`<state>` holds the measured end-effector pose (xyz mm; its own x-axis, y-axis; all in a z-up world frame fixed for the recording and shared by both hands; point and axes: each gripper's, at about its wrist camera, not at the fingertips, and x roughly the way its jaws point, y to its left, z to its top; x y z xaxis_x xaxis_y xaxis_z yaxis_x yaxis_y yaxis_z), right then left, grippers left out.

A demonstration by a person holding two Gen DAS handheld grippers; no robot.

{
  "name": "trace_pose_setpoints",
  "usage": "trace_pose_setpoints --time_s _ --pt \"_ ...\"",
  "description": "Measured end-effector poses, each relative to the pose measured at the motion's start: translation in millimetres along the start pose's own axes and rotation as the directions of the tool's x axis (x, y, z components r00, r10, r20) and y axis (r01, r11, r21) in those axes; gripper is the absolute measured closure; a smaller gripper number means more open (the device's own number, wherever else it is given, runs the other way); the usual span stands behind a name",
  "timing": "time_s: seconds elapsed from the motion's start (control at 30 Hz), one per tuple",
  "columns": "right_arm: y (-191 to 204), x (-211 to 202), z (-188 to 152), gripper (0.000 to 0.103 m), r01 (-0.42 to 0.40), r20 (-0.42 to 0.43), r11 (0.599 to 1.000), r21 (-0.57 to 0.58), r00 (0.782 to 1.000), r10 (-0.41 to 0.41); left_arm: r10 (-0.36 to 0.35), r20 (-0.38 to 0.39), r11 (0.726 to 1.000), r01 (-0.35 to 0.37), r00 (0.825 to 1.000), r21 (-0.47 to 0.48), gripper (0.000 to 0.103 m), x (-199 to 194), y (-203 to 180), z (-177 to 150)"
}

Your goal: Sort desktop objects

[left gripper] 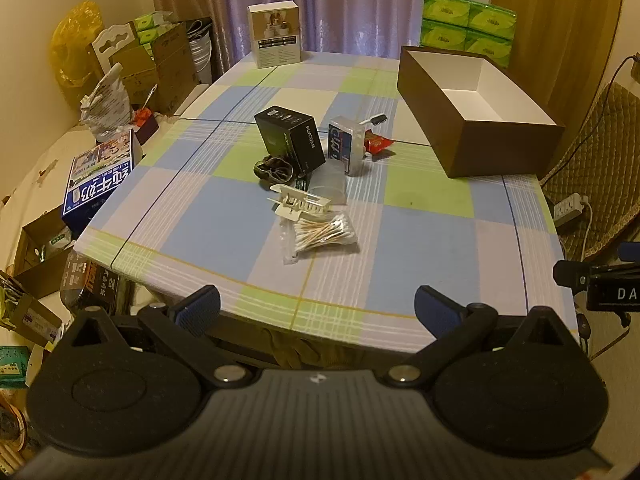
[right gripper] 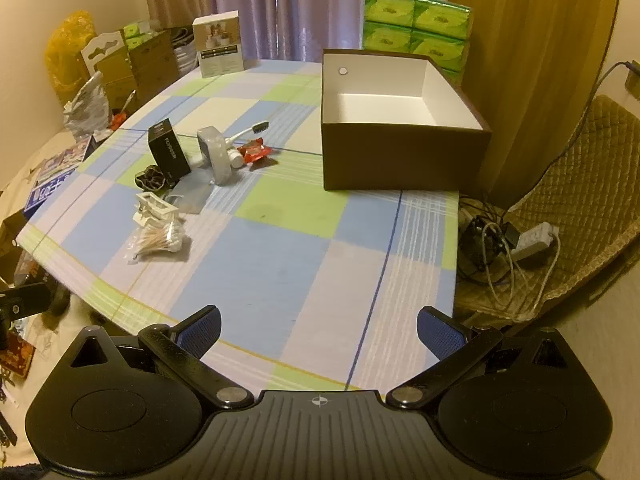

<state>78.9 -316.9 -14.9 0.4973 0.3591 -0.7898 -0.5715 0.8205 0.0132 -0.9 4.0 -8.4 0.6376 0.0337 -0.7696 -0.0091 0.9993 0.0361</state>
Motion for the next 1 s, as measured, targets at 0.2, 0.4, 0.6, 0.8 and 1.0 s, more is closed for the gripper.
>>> trace_pose_setpoints --time_s 0.2,0.4,0.6,0.8,1.0 --pt "2.2 -1.7 1.5 0.002 -0.001 0.0 1.0 -0.004 1.0 0.001 -0.004 -0.001 1.0 0.004 1.0 -0.008 0.001 0.1 2.7 -0.9" --pt "3.4 -1.7 1.5 0.002 0.0 0.001 1.0 -0.007 1.0 0.0 -0.006 -0.005 1.0 0.006 1.0 -0.013 0.001 1.0 4.9 -0.4" --pt "6.6 -1.6 4.3 0.002 -0.006 0.002 1.0 -0.012 1.0 0.006 -0.004 -0.007 1.0 0.004 1.0 -0.019 0.001 1.8 7.0 0.0" --pt "7.3 -1.6 4.7 0.002 -0.006 0.002 1.0 -0.012 1.0 0.006 -0.002 -0.009 1.0 0.001 1.0 -0.021 0.001 2.3 6.6 1.1" --pt "6.8 -1.9 4.9 0.002 -0.007 0.0 1.0 -0.011 1.0 0.007 0.0 -0.011 1.0 0.0 1.0 -0.022 0.001 3.6 6.8 1.2"
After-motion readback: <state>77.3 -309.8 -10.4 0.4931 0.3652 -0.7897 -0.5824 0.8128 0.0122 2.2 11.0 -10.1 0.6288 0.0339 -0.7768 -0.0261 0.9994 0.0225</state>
